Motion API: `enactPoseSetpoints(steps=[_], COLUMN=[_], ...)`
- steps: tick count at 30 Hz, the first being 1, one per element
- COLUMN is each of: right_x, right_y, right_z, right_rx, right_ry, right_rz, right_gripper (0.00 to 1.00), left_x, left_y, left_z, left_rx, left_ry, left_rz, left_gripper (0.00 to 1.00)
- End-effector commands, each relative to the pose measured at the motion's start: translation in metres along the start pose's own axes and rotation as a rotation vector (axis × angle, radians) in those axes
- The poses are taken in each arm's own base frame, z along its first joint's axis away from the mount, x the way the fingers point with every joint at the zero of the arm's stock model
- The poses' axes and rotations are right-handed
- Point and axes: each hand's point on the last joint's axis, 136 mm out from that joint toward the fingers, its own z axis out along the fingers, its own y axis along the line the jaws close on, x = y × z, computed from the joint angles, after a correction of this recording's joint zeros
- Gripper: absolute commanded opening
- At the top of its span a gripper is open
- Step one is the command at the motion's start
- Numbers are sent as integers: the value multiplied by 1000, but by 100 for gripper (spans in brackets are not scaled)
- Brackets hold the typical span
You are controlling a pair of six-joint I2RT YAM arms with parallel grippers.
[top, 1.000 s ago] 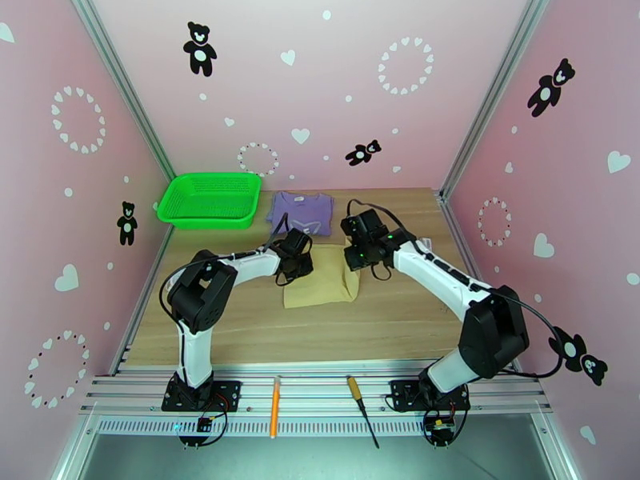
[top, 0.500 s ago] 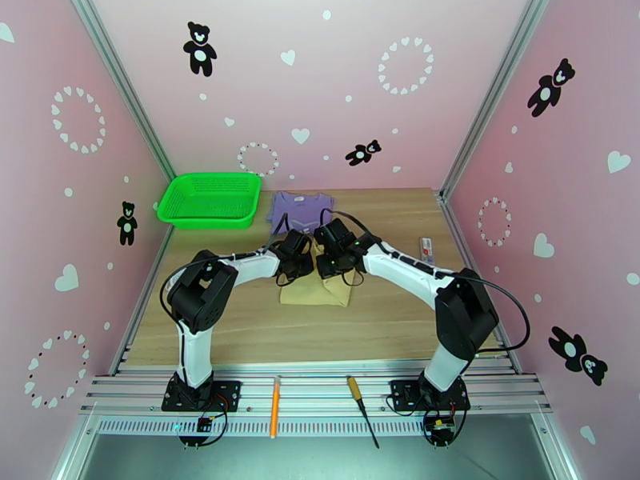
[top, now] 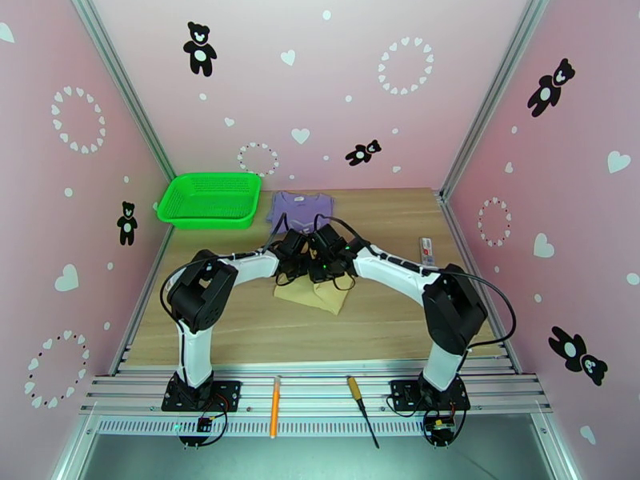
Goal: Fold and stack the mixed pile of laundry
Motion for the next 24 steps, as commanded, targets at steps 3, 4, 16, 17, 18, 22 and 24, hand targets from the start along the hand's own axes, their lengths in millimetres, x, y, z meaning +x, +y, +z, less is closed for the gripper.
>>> enactPoseSetpoints(steps=[3, 4, 16, 17, 18, 22, 24], right_x=[4, 4, 2, 2, 1, 1, 5], right_y=[16, 16, 27, 28, 30, 35, 34], right_z=[11, 11, 5, 2, 0, -1, 7], right_rx=[-57, -57, -113, -120, -127, -151, -157], right_ry=[5, 4, -6, -11, -15, -17, -1], right_rz=[-24, -24, -38, -40, -41, -43, -31], right_gripper=[48, 51, 71, 72, 72, 68, 56], left_x=[12, 6, -81, -85, -88, -88, -82], left_y=[36, 36, 10, 8, 9, 15, 20], left_z=[-5, -12, -124, -132, -141, -172, -185], left_rx=[-128, -139, -281, -291, -303, -333, -337], left_ry=[49, 34, -212, -226, -243, -290, -296], left_rz=[1, 9, 153, 156, 155, 142, 133], left_gripper=[0, 0, 51, 52, 52, 52, 52])
